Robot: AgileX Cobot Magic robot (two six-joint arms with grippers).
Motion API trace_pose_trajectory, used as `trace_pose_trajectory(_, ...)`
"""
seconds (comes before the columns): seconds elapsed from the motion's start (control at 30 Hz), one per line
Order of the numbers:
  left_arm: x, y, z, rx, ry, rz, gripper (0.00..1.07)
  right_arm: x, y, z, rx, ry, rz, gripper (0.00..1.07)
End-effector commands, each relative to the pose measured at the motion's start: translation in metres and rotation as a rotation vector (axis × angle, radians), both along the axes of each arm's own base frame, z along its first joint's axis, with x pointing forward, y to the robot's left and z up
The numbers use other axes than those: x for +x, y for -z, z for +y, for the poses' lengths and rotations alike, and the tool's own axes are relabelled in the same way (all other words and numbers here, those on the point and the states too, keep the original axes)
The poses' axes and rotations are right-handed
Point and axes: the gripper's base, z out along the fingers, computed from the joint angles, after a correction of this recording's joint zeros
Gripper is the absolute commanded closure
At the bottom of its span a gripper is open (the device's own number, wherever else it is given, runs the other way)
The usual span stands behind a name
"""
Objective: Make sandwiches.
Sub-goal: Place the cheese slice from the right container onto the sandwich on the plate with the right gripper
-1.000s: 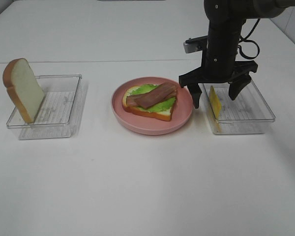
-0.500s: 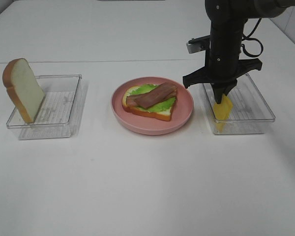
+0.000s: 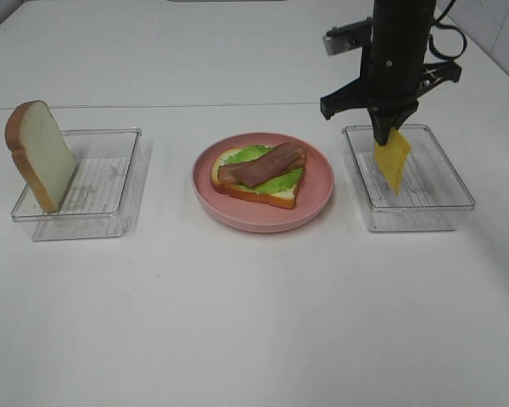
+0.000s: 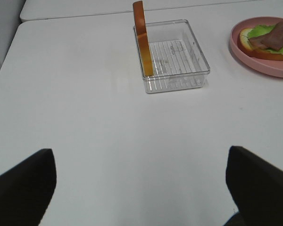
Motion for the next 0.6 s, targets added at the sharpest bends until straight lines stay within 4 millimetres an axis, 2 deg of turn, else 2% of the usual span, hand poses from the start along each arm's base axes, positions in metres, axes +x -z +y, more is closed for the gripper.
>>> trace_pose_trajectory(0.03, -0.002, 0.0, -0.001, -0.008, 0.002, -0.017, 0.17, -0.002, -0.037, -0.001, -0.002, -0.033, -0.025, 1.07)
trace_pose_trajectory(0.1, -0.002, 0.0, -0.001, -0.008, 0.002, -0.017, 0.17, -0.001, -0.044, 0.0, 0.003, -0.034, -0.029, 1.07)
trace_pose_trajectory(0.13, -0.002, 0.0, -0.001, -0.008, 0.002, -0.017, 0.17, -0.001, -0.057, 0.0, 0.012, -0.037, -0.04, 1.07)
trace_pose_trajectory(0.3, -0.002, 0.0, -0.001, -0.008, 0.002, -0.017, 0.17, -0.001, -0.075, 0.009, 0.091, -0.063, -0.065, 1.07)
trace_pose_trajectory(0.43, -0.002, 0.0, -0.001, -0.008, 0.002, -0.017, 0.17, -0.004, -0.076, 0.02, 0.133, -0.087, -0.06, 1.07)
trace_pose_trajectory(0.5, -0.002, 0.0, -0.001, -0.008, 0.002, -0.017, 0.17, -0.008, -0.076, 0.034, 0.16, -0.121, -0.067, 1.07)
trace_pose_trajectory(0.53, -0.002, 0.0, -0.001, -0.008, 0.002, -0.017, 0.17, -0.008, -0.076, 0.034, 0.16, -0.121, -0.067, 1.07)
trace_pose_trajectory(0.57, -0.002, 0.0, -0.001, -0.008, 0.002, -0.017, 0.17, -0.01, -0.077, 0.047, 0.183, -0.155, -0.088, 1.07)
trace_pose_trajectory(0.6, -0.002, 0.0, -0.001, -0.008, 0.002, -0.017, 0.17, -0.01, -0.077, 0.047, 0.183, -0.155, -0.088, 1.07)
